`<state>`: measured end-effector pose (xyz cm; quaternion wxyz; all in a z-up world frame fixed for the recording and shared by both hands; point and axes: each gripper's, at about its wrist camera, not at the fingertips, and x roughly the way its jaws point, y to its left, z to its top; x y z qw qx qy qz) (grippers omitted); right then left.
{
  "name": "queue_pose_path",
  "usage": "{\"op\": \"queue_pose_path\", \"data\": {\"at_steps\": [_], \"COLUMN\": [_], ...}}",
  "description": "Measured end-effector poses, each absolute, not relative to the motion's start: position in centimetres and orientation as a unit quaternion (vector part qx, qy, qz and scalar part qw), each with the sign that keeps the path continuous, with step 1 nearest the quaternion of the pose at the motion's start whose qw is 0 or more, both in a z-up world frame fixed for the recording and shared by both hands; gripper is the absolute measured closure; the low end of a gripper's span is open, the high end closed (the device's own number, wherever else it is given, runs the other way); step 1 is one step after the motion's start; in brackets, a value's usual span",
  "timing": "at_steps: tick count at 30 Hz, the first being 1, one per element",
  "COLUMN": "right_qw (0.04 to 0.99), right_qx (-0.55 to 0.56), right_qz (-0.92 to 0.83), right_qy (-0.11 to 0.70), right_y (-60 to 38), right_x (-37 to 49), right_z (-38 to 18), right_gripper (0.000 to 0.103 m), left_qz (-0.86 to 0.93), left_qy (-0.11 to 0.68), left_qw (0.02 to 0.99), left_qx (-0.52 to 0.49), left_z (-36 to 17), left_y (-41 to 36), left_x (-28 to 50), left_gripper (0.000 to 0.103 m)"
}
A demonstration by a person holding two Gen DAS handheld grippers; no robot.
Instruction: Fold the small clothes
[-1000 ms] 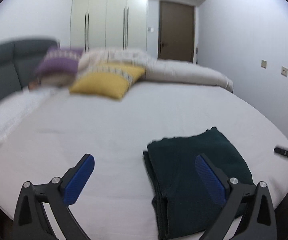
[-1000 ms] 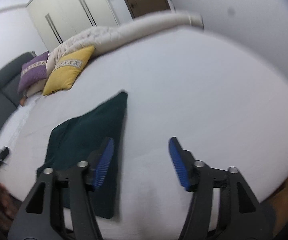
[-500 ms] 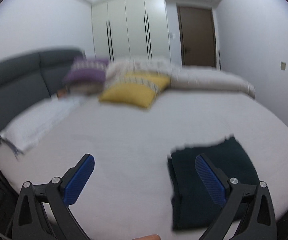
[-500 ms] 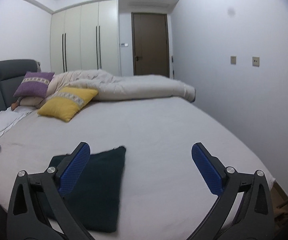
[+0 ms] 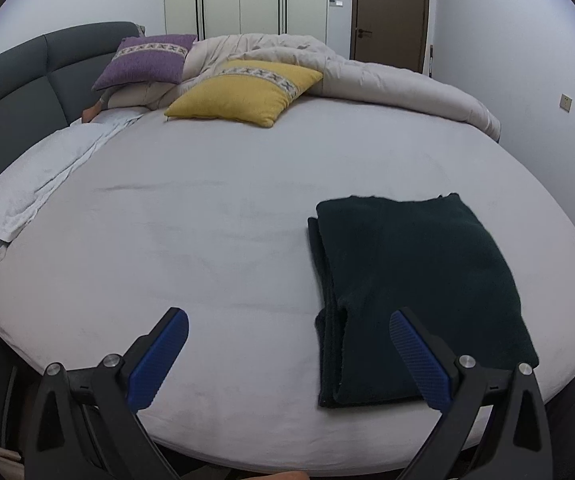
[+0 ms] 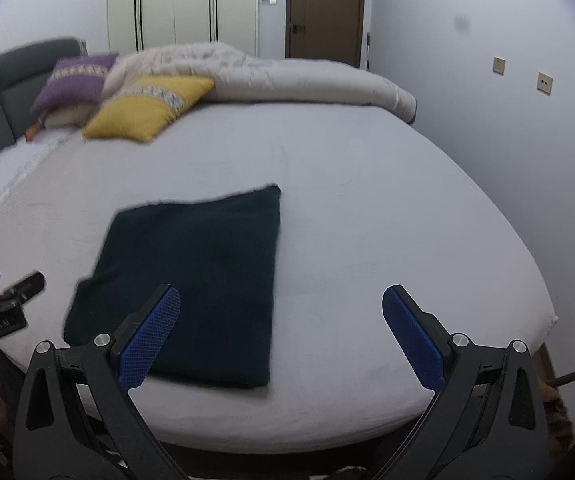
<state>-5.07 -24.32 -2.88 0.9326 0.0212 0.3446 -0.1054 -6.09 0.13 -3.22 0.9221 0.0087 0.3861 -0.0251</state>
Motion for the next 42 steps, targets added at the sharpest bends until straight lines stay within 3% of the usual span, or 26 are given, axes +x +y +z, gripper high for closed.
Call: {"op": "queue_pose_path", "data": {"at_steps": [12,42], "right_qw": [0.918,0.912], "right_qx": [0.047,0.039], "right_qz": [-0.107,-0.103], "right_qy": [0.379,0.395], "right_y": [-24.8,-24.5], "right_x": [-2.8,-2.7], "right_z": [-6.5,-6.6], "right_gripper": [0.0,0.0], "left_qz": [-0.024,-0.03], "left_qy": [0.402,0.407], "left_qw": [0.915,0.913], "left_qx": [0.001,0.005], "left_z": [-4.8,-5.3], "left_y": [1.1,1.2], "left_x": [-5.4,-5.1], "left_gripper": [0.0,0.0]}}
